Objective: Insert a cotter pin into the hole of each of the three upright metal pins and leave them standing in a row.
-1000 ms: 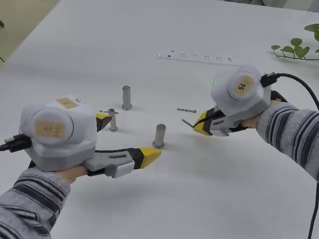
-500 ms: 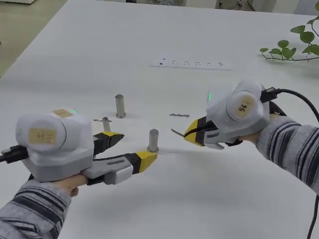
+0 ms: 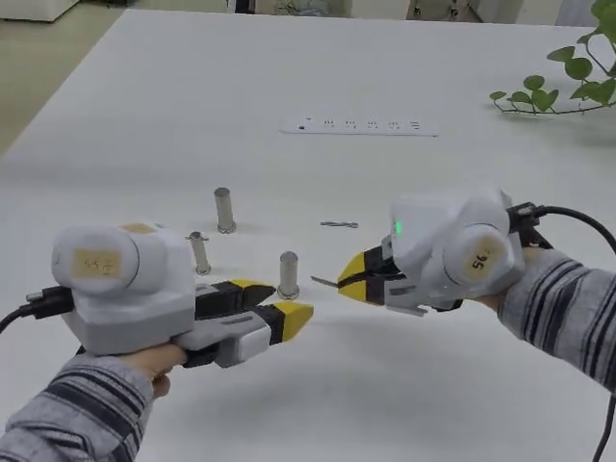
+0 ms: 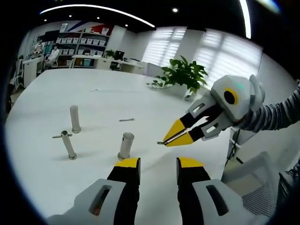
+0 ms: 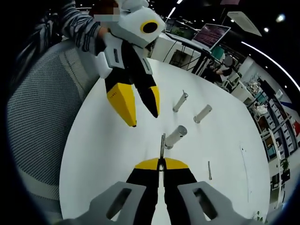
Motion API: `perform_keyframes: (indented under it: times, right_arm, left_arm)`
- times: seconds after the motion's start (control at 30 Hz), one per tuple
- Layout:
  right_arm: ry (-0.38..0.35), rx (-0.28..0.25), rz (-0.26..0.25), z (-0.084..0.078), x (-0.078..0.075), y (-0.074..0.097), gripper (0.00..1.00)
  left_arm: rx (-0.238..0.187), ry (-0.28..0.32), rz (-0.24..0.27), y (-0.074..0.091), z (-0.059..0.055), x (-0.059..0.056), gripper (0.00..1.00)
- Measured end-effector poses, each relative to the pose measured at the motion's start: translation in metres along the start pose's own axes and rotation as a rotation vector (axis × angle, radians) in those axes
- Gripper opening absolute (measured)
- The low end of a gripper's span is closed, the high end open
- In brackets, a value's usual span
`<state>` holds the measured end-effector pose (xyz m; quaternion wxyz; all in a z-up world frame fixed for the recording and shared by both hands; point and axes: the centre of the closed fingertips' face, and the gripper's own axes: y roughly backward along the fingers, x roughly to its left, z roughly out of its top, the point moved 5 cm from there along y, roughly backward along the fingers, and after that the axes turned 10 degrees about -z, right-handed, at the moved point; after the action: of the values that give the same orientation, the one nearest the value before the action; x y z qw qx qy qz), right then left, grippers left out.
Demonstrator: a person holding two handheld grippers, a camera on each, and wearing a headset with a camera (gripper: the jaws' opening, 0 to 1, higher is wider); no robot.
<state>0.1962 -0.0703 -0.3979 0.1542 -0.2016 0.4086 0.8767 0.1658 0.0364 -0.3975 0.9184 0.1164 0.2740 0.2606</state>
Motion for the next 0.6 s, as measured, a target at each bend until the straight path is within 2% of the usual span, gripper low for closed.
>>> perform_keyframes:
  times: [0.07, 0.17, 0.3, 0.43, 0.6]
  right_arm:
    - [0.024, -0.013, 0.005, 0.004, 0.004, 0.000, 0.00]
    - [0.057, -0.024, 0.015, 0.008, 0.009, 0.000, 0.00]
    - [0.088, -0.040, 0.029, 0.015, 0.015, 0.000, 0.00]
    - [0.112, -0.048, 0.031, 0.019, 0.018, 0.000, 0.00]
    - [0.121, -0.055, 0.033, 0.022, 0.018, 0.000, 0.00]
  left_arm:
    - [-0.007, 0.016, -0.008, -0.001, -0.001, -0.002, 0.23]
    - [-0.023, 0.079, -0.023, -0.004, -0.003, -0.005, 0.19]
    - [-0.042, 0.119, -0.035, -0.006, -0.002, -0.007, 0.14]
    - [-0.057, 0.147, -0.049, -0.007, 0.000, -0.008, 0.11]
    - [-0.055, 0.150, -0.049, -0.007, -0.001, -0.008, 0.04]
